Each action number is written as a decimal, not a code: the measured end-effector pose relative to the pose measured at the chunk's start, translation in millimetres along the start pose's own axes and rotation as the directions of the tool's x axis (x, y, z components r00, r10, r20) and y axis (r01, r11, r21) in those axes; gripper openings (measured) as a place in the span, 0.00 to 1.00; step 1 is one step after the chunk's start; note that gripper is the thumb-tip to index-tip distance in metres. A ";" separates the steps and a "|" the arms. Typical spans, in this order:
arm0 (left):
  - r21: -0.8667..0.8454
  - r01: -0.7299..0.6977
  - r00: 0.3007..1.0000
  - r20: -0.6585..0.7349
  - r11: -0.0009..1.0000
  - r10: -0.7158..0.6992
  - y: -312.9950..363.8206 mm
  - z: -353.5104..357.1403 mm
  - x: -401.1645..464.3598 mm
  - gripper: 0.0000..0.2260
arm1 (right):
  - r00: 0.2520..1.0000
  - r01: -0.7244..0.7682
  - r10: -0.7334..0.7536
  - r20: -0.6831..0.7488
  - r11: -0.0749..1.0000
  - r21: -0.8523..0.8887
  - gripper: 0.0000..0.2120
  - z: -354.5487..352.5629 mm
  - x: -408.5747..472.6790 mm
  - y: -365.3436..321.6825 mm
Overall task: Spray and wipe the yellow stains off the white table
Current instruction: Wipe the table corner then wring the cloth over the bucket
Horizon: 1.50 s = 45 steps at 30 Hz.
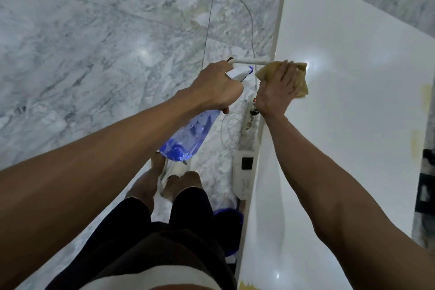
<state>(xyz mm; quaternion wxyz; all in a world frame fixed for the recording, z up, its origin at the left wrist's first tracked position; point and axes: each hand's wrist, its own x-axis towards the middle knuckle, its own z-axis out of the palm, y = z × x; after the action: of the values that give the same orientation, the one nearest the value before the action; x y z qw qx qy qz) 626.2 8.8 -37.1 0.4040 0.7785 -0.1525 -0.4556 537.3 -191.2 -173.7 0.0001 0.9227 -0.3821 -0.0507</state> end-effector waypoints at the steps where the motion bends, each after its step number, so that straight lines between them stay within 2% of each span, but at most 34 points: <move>1: 0.023 0.001 1.000 -0.009 1.000 0.000 -3.4 5.1 -5.6 0.07 | 1.000 -0.007 0.007 0.002 1.000 0.002 0.36 1.5 -10.9 2.4; 3: 0.031 0.009 1.000 -0.006 0.999 -0.009 -12.6 16.7 -18.3 0.11 | 1.000 -0.015 0.015 0.007 1.000 0.008 0.36 3.5 -31.5 7.6; 7: -0.002 0.023 0.999 0.024 1.000 -0.023 -35.0 42.2 -42.0 0.03 | 1.000 -0.014 0.014 -0.006 1.000 -0.009 0.36 9.6 -78.1 20.2; 13: 0.023 0.067 0.997 0.027 0.997 -0.068 -65.5 87.2 -86.9 0.11 | 0.999 -0.023 0.023 0.031 1.000 0.021 0.37 17.9 -161.7 44.4; 21: 0.028 0.028 1.000 -0.009 0.999 -0.028 -95.4 139.8 -156.7 0.11 | 1.000 -0.024 0.023 0.008 0.998 0.062 0.37 27.9 -272.0 71.3; 31: 0.012 0.010 0.999 0.030 1.000 -0.010 -130.0 174.4 -233.0 0.12 | 0.998 -0.067 0.067 -0.002 0.995 0.072 0.37 39.7 -383.6 95.3; 45: 0.059 0.027 0.993 0.109 0.998 -0.034 -214.3 229.0 -345.9 0.13 | 0.995 -0.088 0.090 -0.050 0.995 0.055 0.36 61.0 -543.1 138.4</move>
<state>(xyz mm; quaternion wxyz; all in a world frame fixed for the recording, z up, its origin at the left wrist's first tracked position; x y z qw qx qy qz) 221.3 240.4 -58.0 0.3653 0.7657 -0.1757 -0.4994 52.2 96.1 -178.2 -0.0121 0.9054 -0.4240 -0.0164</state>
